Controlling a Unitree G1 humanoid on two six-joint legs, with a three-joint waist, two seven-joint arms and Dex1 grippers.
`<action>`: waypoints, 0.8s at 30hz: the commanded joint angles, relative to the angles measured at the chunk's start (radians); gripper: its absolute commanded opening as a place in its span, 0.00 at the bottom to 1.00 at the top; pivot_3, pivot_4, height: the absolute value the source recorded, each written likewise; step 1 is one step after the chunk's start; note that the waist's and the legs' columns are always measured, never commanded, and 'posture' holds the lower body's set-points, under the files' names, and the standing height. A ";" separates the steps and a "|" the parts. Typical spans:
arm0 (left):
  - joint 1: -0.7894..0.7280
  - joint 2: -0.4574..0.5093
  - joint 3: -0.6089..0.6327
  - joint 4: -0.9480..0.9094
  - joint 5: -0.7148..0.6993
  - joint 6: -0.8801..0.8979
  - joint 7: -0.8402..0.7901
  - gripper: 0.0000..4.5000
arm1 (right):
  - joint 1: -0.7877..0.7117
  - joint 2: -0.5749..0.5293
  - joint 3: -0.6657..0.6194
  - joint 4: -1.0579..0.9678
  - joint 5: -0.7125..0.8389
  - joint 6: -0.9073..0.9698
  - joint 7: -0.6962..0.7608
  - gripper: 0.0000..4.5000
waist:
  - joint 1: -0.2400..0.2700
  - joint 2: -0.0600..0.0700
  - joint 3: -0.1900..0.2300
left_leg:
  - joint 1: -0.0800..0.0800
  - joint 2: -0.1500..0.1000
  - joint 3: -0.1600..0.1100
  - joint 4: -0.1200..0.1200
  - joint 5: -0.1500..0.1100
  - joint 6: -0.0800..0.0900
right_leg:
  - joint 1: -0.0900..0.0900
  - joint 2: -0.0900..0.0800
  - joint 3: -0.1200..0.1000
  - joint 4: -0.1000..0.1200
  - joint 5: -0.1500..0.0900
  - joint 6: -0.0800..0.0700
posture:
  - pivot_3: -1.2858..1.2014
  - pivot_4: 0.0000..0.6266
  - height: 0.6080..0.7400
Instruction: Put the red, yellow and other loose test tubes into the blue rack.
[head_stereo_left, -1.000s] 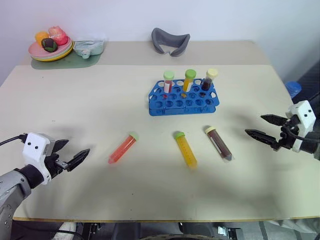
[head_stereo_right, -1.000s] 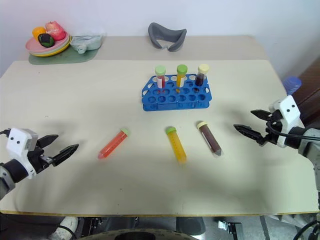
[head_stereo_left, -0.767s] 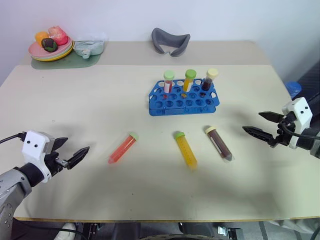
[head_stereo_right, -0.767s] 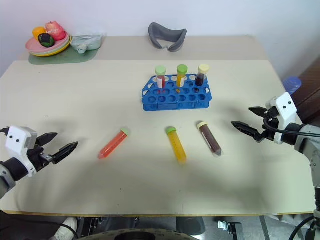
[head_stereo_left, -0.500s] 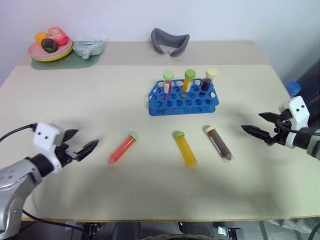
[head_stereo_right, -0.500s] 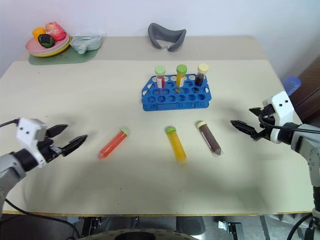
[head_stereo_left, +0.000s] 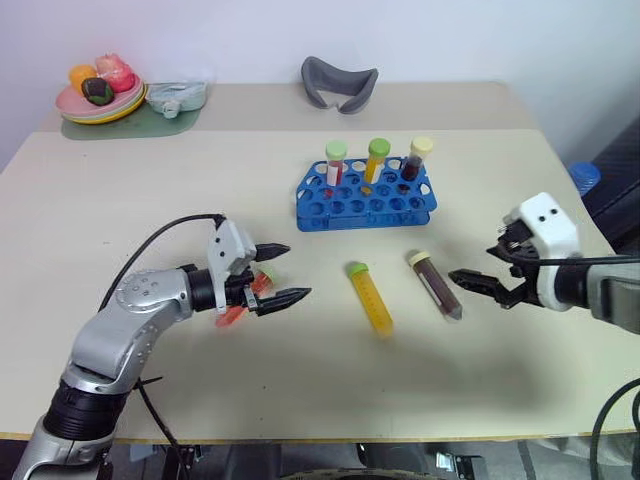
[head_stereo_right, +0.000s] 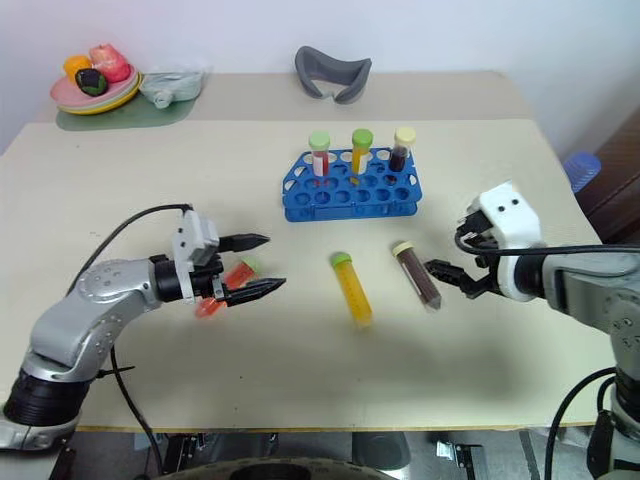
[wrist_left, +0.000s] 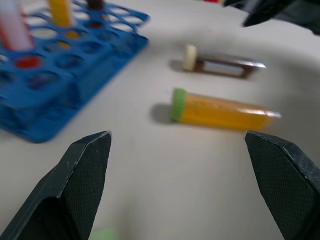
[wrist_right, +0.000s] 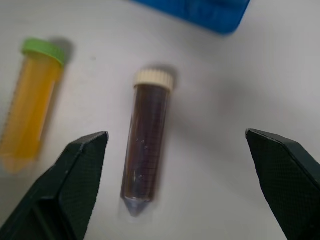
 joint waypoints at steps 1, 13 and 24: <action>-0.013 -0.016 -0.077 -0.009 0.042 -0.078 -0.060 0.97 | -0.066 0.038 0.091 0.040 0.150 0.007 -0.278 1.00 | -0.001 0.000 0.000 | -0.001 0.000 0.000 0.001 0.000 0.000 | 0.000 0.000 0.000 0.000 0.000 0.000 | 0.52 0.24 1.00; 0.084 -0.033 -0.095 -0.076 0.090 -0.127 -0.028 0.97 | -0.269 0.034 0.345 0.436 0.756 -0.038 -0.957 1.00 | -0.001 0.000 0.000 | -0.009 0.000 -0.001 0.005 -0.001 0.002 | -0.009 0.000 0.000 0.006 0.000 0.000 | 0.52 0.24 1.00; 0.132 -0.051 -0.089 -0.062 0.105 -0.178 -0.008 0.97 | -0.408 -0.092 0.690 0.580 1.083 -0.265 -1.221 1.00 | -0.003 0.000 0.000 | -0.012 0.000 -0.001 0.007 -0.001 0.002 | -0.012 0.001 0.000 0.008 0.000 0.000 | 0.52 0.24 1.00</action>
